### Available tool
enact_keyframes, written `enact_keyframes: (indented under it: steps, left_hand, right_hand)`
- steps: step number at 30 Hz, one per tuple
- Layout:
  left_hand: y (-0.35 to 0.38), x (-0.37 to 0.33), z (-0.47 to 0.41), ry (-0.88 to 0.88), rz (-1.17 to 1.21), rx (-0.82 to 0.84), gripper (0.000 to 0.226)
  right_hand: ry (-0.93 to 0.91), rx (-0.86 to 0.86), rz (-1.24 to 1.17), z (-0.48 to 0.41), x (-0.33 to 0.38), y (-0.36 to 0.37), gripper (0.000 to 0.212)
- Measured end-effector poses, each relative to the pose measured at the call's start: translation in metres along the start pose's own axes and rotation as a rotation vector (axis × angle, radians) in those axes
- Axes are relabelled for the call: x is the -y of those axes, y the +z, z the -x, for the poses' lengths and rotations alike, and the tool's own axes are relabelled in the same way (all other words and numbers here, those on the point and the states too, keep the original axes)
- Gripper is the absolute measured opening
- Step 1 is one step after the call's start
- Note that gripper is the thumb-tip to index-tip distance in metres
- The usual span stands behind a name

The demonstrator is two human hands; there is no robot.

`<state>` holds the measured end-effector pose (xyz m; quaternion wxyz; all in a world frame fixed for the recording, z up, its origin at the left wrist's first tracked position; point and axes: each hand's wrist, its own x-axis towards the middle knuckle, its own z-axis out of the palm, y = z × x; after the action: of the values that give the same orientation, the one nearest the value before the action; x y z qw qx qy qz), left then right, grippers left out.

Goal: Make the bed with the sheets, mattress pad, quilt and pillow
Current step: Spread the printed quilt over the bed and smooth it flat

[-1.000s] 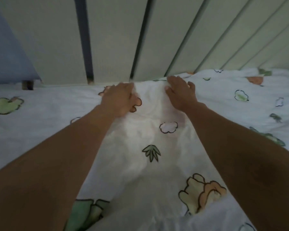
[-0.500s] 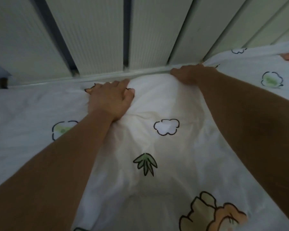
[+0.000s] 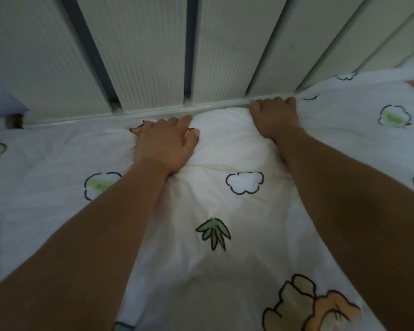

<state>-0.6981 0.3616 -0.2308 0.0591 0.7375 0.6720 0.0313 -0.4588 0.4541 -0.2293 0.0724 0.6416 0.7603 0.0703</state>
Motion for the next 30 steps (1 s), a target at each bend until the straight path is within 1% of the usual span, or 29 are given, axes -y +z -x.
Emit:
enact_keyframes:
  steps: [2, 4, 5, 7, 11, 12, 14, 15, 17, 18, 20, 24, 26, 28, 30]
  left_hand:
    - [0.002, 0.001, 0.000, 0.003, -0.010, -0.020, 0.054]
    - [0.005, 0.003, 0.000, 0.008, -0.023, -0.028, 0.054]
    - [0.004, 0.003, 0.002, 0.027, -0.021, -0.031, 0.054]
    - [-0.001, 0.005, 0.004, 0.062, 0.010, -0.007, 0.056]
    - [-0.013, 0.008, 0.019, 0.078, 0.077, 0.132, 0.057]
    - [-0.014, 0.005, 0.031, 0.072, 0.083, 0.127, 0.058]
    - [-0.014, -0.004, 0.061, 0.072, 0.078, 0.051, 0.062]
    - [-0.014, -0.008, 0.077, 0.056, 0.089, 0.044, 0.062]
    - [-0.012, -0.015, 0.098, 0.001, 0.105, 0.112, 0.061]
    - [-0.010, -0.018, 0.104, -0.025, 0.094, 0.156, 0.062]
    - [-0.007, -0.017, 0.108, -0.034, 0.075, 0.161, 0.062]
    - [0.011, -0.014, 0.115, -0.013, -0.011, 0.017, 0.062]
    - [0.017, -0.015, 0.115, -0.027, -0.049, -0.029, 0.063]
    - [0.021, -0.016, 0.113, -0.038, -0.054, -0.042, 0.062]
    - [0.022, -0.018, 0.112, -0.031, -0.072, -0.049, 0.062]
  right_hand:
    - [0.067, 0.022, -0.176, 0.006, 0.001, 0.000, 0.058]
    - [0.120, 0.098, -0.365, 0.019, 0.002, -0.003, 0.055]
    - [0.137, 0.132, -0.409, 0.032, 0.001, -0.006, 0.053]
    - [0.142, 0.189, -0.434, 0.060, 0.007, -0.013, 0.056]
    - [0.136, 0.237, -0.428, 0.113, 0.027, -0.025, 0.057]
    - [0.139, 0.255, -0.411, 0.123, 0.031, -0.029, 0.057]
    - [0.142, 0.307, -0.389, 0.140, 0.039, -0.036, 0.057]
    - [0.134, 0.330, -0.374, 0.148, 0.043, -0.039, 0.057]
    - [0.116, 0.352, -0.349, 0.161, 0.050, -0.040, 0.060]
    - [0.103, 0.349, -0.346, 0.168, 0.052, -0.038, 0.061]
    - [0.090, 0.302, -0.348, 0.178, 0.056, -0.032, 0.065]
    - [0.089, 0.209, -0.349, 0.187, 0.060, -0.016, 0.062]
    - [0.091, 0.139, -0.339, 0.188, 0.062, -0.007, 0.062]
    - [0.082, 0.067, -0.330, 0.188, 0.061, 0.000, 0.062]
    - [0.077, 0.034, -0.343, 0.190, 0.061, 0.002, 0.062]
